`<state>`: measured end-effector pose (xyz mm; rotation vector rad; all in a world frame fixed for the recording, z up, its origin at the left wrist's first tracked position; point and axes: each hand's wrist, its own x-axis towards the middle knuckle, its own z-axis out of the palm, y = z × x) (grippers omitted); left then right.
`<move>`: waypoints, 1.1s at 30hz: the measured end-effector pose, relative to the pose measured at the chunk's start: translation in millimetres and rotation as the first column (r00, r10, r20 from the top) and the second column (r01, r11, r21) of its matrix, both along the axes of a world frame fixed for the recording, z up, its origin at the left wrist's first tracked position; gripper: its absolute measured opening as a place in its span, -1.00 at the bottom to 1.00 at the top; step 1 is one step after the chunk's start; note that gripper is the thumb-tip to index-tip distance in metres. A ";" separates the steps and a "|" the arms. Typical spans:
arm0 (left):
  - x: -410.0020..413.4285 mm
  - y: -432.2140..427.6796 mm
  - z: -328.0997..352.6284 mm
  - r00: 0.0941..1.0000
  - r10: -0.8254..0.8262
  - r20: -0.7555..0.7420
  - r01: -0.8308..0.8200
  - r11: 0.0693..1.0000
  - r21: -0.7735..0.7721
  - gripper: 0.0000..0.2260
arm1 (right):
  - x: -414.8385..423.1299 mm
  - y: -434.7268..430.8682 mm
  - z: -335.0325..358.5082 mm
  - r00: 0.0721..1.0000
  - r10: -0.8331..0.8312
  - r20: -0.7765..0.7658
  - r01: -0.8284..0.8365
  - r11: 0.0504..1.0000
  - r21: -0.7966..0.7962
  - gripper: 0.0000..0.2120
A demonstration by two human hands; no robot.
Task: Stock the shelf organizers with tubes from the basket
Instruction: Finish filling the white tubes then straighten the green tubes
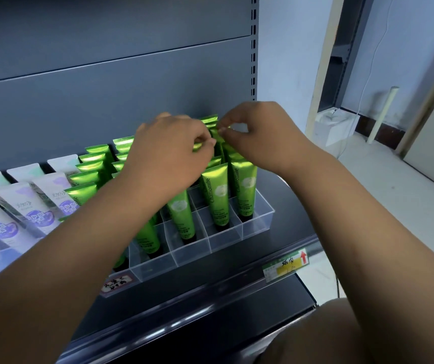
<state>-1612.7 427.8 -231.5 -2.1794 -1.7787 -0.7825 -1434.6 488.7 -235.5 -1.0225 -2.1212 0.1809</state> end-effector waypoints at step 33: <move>50.3 -5.1 -16.5 0.982 0.088 -0.170 -0.091 0.996 -0.005 -0.84 | 50.7 -2.7 -34.5 0.997 -0.038 0.068 0.037 0.999 0.011 -0.83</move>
